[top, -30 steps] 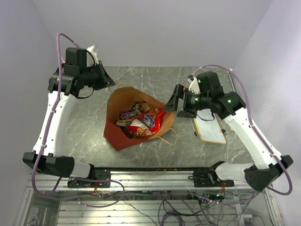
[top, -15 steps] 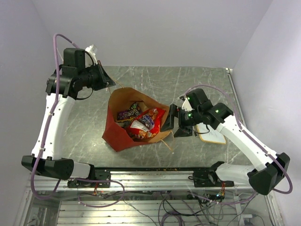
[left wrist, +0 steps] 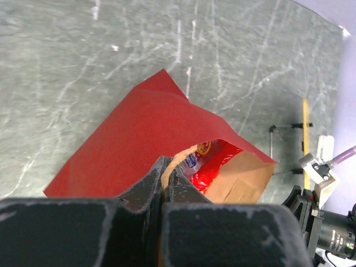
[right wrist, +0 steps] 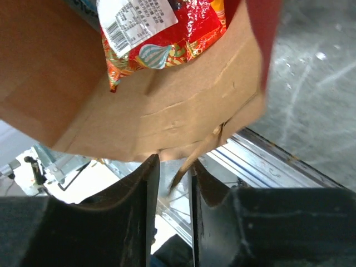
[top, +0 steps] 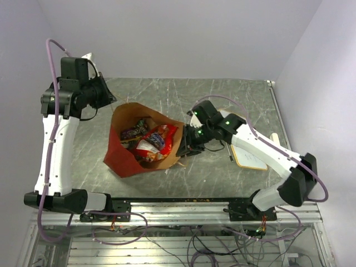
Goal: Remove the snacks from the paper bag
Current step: Adjust the paper bag at the center of the board.
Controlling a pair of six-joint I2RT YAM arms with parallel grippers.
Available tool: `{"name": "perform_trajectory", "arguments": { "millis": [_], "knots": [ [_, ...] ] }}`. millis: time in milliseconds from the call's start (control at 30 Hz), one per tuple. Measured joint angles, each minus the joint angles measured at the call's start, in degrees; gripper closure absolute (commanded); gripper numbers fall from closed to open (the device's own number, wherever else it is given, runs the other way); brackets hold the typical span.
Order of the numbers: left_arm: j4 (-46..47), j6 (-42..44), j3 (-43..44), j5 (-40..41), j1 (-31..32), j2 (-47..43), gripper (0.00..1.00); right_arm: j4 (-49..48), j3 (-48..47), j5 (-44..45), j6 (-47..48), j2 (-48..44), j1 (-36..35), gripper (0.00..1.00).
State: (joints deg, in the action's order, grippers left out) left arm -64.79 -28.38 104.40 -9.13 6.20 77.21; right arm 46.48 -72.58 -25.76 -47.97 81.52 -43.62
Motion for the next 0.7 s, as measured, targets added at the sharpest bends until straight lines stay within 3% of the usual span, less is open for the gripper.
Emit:
{"name": "perform_trajectory", "arguments": {
  "millis": [233, 467, 700],
  "knots": [
    [-0.8, 0.8, -1.3, 3.3, -1.0, -4.7, 0.93, -1.5, -8.1, 2.1, 3.0, 8.1, -2.1, 0.79],
    [5.5, -1.2, -12.0, -5.6, -1.2, -9.6, 0.93, -1.7, -5.0, 3.3, 5.6, 8.2, -2.1, 0.80],
    [8.3, -2.3, -13.7, -11.5, -1.2, -8.0, 0.93, -5.2, -3.3, 2.8, 7.8, 8.2, -2.7, 0.70]
  ]
}}
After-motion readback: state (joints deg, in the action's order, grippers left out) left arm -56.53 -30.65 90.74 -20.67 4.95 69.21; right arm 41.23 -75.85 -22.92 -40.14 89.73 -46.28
